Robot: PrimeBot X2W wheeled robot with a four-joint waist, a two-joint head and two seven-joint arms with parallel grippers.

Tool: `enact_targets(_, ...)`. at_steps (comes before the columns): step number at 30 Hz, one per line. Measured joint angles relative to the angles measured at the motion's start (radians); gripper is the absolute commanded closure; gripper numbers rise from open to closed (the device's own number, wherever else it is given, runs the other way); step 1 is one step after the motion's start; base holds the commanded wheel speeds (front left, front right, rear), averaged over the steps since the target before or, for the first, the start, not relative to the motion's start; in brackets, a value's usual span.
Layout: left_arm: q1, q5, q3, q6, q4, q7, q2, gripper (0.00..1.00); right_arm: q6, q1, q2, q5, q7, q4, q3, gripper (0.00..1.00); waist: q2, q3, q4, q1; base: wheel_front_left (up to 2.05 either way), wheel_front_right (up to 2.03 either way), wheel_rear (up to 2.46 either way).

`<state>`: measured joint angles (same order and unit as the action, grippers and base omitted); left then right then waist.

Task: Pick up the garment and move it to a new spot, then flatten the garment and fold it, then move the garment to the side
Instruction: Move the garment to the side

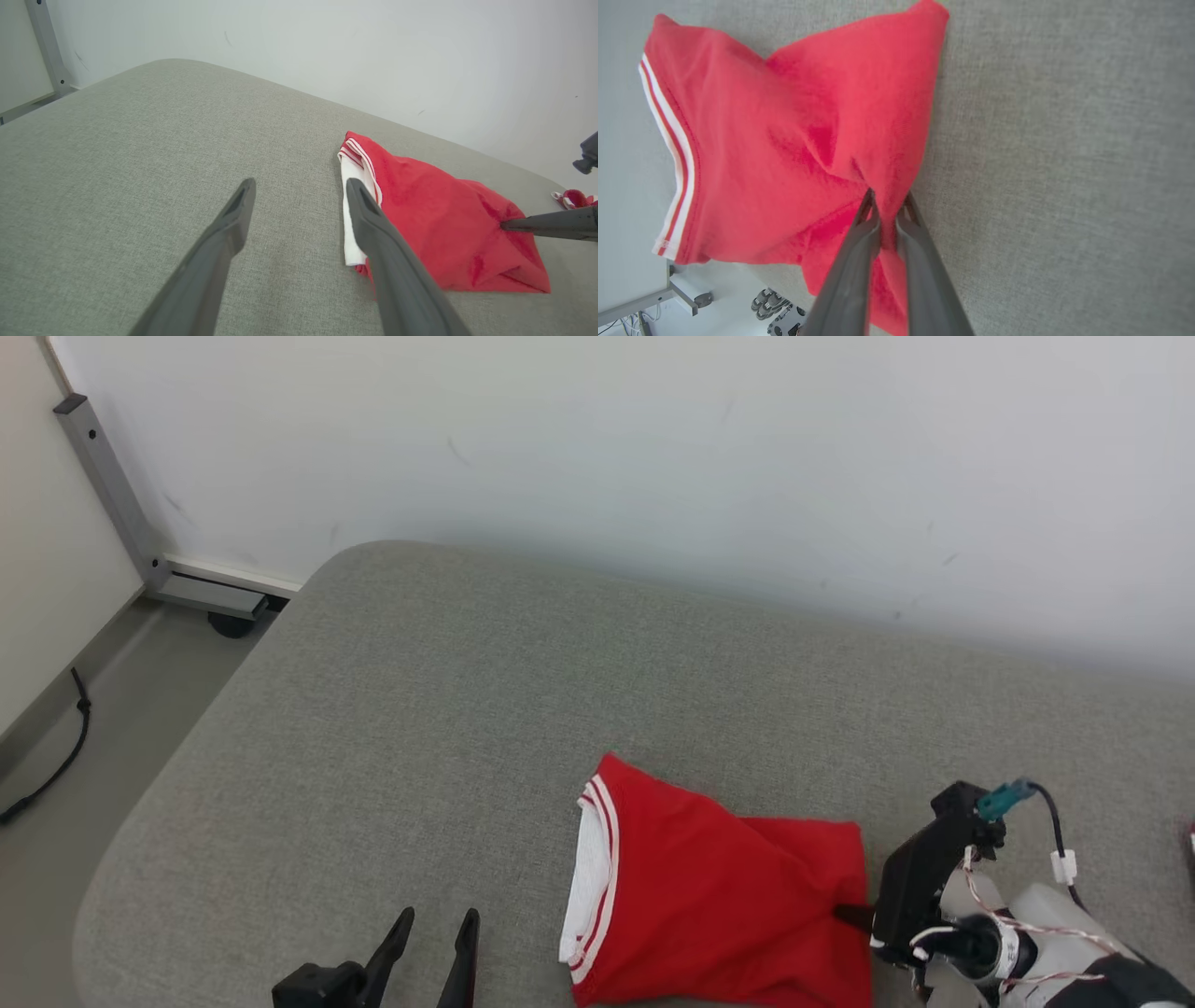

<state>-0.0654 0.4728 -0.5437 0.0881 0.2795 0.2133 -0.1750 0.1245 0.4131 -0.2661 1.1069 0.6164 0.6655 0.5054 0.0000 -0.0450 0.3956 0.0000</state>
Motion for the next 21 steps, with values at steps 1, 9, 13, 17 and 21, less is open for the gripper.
enact_targets(1,0.0,0.0,0.004,0.0,0.0,0.0,-0.001,0.0,0.0,0.011,-0.001,0.0,0.001,-0.001,-0.005,1.0,0.0,-0.001,-0.005,0.0,0.0,0.0,0.0)
enact_targets(9,0.023,0.002,0.008,0.001,-0.001,0.008,-0.002,0.0,0.0,0.102,-0.081,-0.015,0.04,-0.023,-0.031,1.0,0.0,0.0,-0.058,0.0,0.0,0.0,0.0)
enact_targets(13,0.023,0.002,0.01,0.001,-0.006,0.009,-0.005,0.0,0.0,0.157,-0.113,-0.045,0.054,-0.021,-0.036,1.0,0.0,0.01,-0.085,0.0,0.0,0.0,0.0)
enact_targets(17,0.021,0.003,0.012,0.0,-0.012,0.009,-0.009,0.0,0.0,0.212,-0.149,-0.073,0.075,-0.015,-0.049,1.0,0.0,0.027,-0.111,0.0,0.0,0.0,0.0)
enact_targets(21,0.017,0.003,0.014,-0.002,-0.015,0.013,-0.013,0.0,0.0,0.246,-0.188,-0.106,0.095,0.001,-0.055,1.0,0.0001,0.048,-0.136,0.0,0.0,0.0,0.0)
